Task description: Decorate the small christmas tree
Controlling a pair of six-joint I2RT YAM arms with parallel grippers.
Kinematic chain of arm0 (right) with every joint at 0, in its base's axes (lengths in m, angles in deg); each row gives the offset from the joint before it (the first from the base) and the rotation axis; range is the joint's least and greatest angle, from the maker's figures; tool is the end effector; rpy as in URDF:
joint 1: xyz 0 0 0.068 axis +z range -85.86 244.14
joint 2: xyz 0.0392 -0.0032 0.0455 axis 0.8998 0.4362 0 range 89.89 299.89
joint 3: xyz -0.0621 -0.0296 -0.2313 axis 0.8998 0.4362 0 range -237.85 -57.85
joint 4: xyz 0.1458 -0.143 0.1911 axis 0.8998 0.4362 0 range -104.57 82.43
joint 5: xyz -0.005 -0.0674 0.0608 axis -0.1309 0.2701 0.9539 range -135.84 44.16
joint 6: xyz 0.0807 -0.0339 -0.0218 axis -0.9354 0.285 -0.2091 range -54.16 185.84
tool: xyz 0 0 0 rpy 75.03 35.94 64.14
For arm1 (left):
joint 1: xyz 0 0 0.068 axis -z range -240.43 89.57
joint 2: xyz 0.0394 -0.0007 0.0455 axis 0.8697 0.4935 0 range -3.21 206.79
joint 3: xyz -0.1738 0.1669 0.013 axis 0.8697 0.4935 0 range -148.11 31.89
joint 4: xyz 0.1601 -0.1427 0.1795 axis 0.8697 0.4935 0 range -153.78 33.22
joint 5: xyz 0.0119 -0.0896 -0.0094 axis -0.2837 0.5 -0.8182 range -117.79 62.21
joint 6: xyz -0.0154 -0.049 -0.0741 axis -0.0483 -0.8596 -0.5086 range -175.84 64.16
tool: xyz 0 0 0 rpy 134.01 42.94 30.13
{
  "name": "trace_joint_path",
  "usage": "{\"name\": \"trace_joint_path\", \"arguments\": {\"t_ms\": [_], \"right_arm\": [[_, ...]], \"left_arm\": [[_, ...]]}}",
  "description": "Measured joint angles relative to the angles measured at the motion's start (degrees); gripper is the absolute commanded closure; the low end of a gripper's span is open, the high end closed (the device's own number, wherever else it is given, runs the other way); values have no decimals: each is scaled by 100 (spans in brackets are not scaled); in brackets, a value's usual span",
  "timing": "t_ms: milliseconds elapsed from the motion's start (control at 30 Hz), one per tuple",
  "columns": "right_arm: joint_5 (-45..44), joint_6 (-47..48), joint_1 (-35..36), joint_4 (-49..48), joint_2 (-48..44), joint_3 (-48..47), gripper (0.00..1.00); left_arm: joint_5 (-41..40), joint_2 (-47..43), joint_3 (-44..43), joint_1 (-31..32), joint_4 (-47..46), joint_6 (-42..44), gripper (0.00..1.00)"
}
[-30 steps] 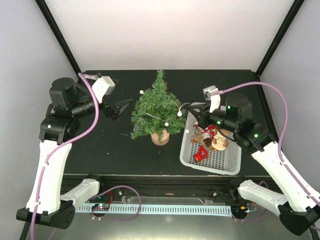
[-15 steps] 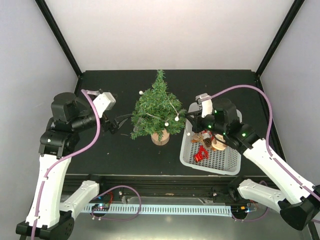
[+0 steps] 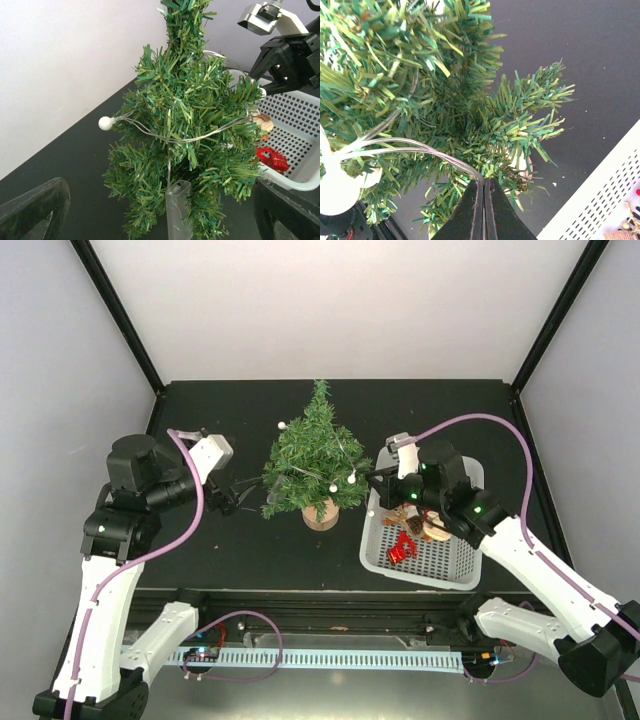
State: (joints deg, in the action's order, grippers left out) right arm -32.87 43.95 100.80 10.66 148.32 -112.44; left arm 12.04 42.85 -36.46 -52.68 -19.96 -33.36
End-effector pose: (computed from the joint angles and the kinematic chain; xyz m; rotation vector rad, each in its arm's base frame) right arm 0.2298 0.1936 0.2785 -0.4239 2.1381 0.8413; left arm 0.1989 -0.0791 0.3860 0.9136 1.6504 -0.4983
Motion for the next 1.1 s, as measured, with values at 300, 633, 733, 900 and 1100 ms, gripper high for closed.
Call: {"name": "trace_joint_path", "arguments": {"t_ms": [300,633,733,900,1100], "right_arm": [[127,-164,188,-114,-2,275,98],[114,-271,544,-297,-22,319,99],[186,-273,551,-273,-101,308,99],[431,-313,555,-118,-173,-111,99],[765,-527,564,-203,-219,-675,99]], "left_arm": [[-17,9,-9,0,328,160,1],[-42,-79,-59,0,509,219,1],[175,-127,-59,0,603,275,1],[671,-48,-79,129,739,407,1],[935,435,-55,883,667,455,1]]}}
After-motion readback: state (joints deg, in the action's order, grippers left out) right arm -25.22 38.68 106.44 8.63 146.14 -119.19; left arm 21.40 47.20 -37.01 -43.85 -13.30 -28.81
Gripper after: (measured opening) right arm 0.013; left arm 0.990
